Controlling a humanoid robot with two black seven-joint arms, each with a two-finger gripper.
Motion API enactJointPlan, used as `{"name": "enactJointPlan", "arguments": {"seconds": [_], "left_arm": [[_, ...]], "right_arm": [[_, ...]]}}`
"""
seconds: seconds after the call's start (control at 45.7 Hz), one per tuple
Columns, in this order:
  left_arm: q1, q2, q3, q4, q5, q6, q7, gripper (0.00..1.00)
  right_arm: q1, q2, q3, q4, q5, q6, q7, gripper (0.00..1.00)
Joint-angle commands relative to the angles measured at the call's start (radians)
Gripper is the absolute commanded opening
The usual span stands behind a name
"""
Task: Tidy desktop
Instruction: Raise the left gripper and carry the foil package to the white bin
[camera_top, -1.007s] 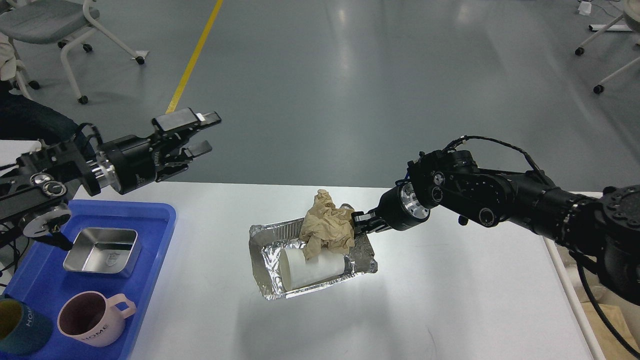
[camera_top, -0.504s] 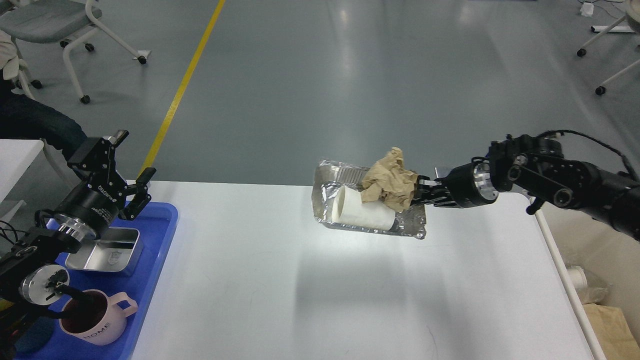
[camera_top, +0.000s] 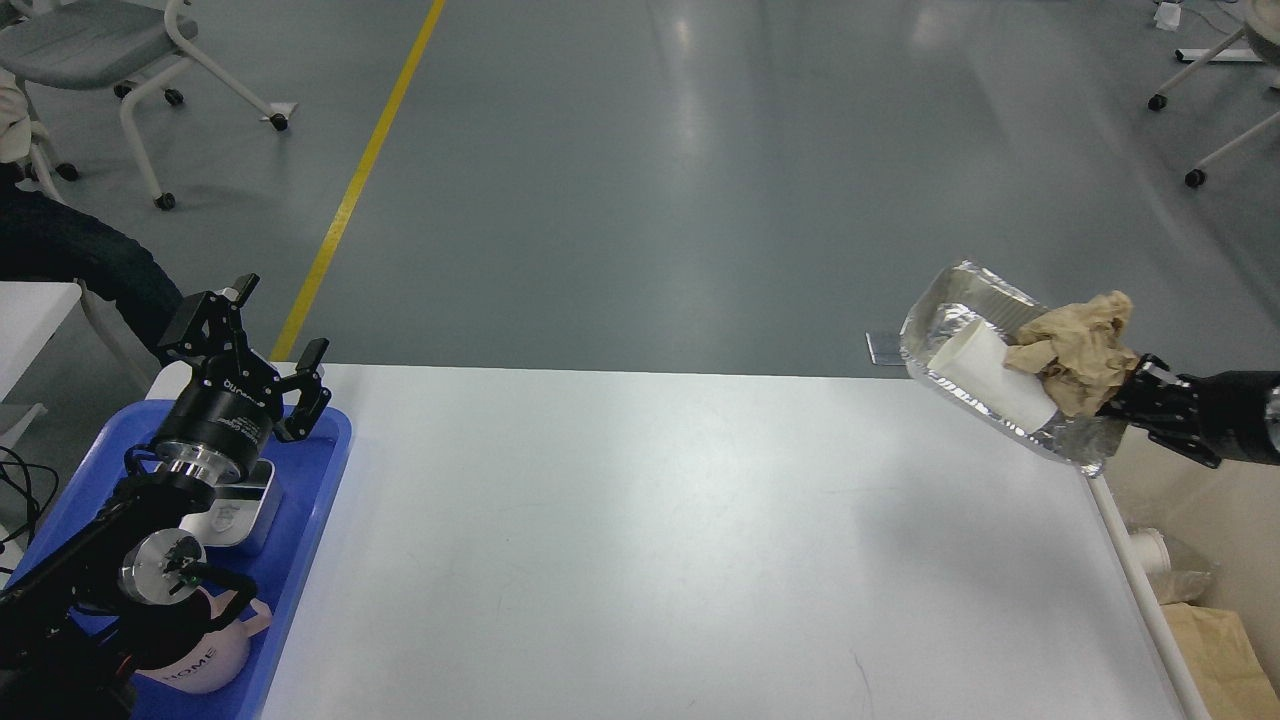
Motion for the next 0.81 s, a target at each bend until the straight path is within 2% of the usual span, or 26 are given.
{"name": "enactJointPlan", "arguments": {"seconds": [0.0,0.241,0.328,0.35,0.372,0.394,0.438,0.46,0.547,0.701,0.788], "left_arm": [[-0.001,-0.016,0.001,0.002,0.0,-0.001,0.0,0.96],[0.001,-0.016,0.016,0.002,0.0,-0.001,0.0,0.96],[0.001,-0.016,0.017,0.002,0.0,-0.001,0.002,0.96],[0.001,-0.016,0.017,0.002,0.0,-0.001,0.002,0.96],[0.002,-0.016,0.017,0.002,0.0,-0.001,0.002,0.96],[0.002,-0.016,0.017,0.002,0.0,-0.001,0.004,0.96],[0.002,-0.016,0.017,0.002,0.0,-0.001,0.004,0.96],[0.002,-0.016,0.017,0.002,0.0,-0.001,0.005,0.96],[0.001,-0.016,0.017,0.002,0.0,-0.001,0.005,0.96],[0.001,-0.016,0.017,0.002,0.0,0.0,0.007,0.96],[0.001,-0.016,0.017,0.002,0.0,0.002,0.007,0.96]], "right_arm": [[-0.069,-0.018,0.001,-0.095,0.109,0.001,0.002,0.0],[-0.217,-0.003,0.007,-0.285,0.339,0.003,0.005,0.01],[-0.268,0.008,0.009,-0.331,0.405,-0.002,0.004,0.06],[-0.277,0.012,0.009,-0.342,0.422,-0.003,0.005,0.12],[-0.283,0.018,0.009,-0.352,0.441,-0.005,0.004,0.22],[-0.293,0.025,0.009,-0.368,0.456,-0.005,0.004,0.4],[-0.308,0.037,0.009,-0.401,0.485,-0.012,-0.002,0.85],[-0.317,0.045,0.009,-0.421,0.496,-0.02,-0.002,1.0],[-0.343,0.072,0.009,-0.48,0.511,-0.02,-0.004,1.0],[-0.349,0.086,0.01,-0.489,0.511,-0.038,-0.002,1.0],[-0.346,0.106,0.053,-0.503,0.511,-0.135,-0.002,1.0]]}}
